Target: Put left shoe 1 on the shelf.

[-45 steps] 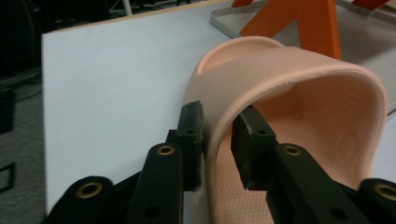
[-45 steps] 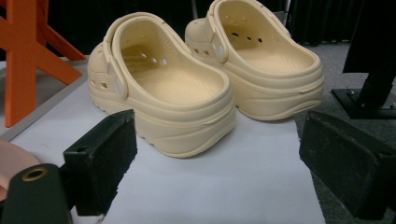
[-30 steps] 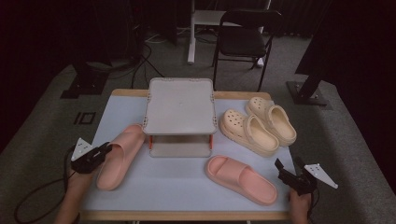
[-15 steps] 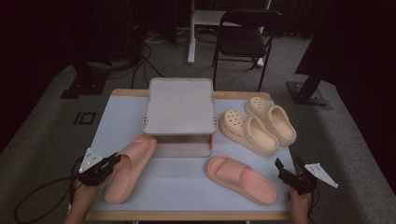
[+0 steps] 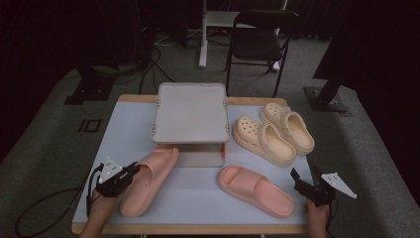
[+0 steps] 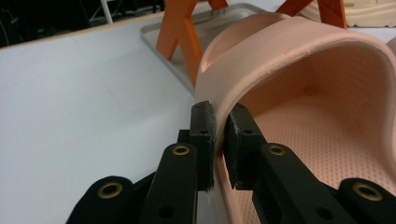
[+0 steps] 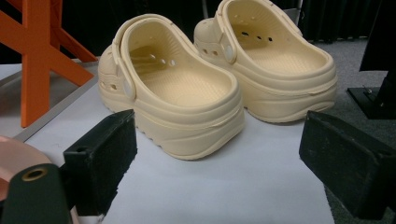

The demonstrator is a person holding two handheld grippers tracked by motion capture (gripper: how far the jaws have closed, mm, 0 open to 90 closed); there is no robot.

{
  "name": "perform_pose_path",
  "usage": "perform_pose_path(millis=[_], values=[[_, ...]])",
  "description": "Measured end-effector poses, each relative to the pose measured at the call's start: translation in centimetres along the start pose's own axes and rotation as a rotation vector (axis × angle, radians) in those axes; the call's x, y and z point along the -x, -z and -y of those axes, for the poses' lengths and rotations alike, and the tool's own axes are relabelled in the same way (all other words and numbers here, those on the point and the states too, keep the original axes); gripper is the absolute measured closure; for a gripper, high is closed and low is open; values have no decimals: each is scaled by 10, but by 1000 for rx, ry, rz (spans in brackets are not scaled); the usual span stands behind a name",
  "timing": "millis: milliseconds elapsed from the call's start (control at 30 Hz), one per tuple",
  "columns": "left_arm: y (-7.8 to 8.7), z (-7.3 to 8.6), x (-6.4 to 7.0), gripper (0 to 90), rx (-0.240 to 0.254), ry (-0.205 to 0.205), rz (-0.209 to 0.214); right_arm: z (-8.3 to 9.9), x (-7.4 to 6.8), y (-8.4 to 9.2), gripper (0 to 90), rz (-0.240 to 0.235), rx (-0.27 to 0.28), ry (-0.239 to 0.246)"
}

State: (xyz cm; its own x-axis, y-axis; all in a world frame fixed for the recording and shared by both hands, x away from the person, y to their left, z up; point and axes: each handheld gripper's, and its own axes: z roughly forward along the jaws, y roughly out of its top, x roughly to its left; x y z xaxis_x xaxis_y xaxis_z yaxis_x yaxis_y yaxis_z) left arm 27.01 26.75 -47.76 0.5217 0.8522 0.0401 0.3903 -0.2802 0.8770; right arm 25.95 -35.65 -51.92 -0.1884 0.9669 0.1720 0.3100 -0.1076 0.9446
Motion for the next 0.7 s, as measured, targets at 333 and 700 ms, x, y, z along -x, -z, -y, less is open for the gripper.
perform_pose_path(millis=[333, 700], values=[[-18, -10, 18, 825, 12, 8, -28, 0, 0, -1, 109, -3, -5, 2], [-44, -26, 31, 822, 42, 88, -111, 0, 1, -1, 108, -19, -7, -2]])
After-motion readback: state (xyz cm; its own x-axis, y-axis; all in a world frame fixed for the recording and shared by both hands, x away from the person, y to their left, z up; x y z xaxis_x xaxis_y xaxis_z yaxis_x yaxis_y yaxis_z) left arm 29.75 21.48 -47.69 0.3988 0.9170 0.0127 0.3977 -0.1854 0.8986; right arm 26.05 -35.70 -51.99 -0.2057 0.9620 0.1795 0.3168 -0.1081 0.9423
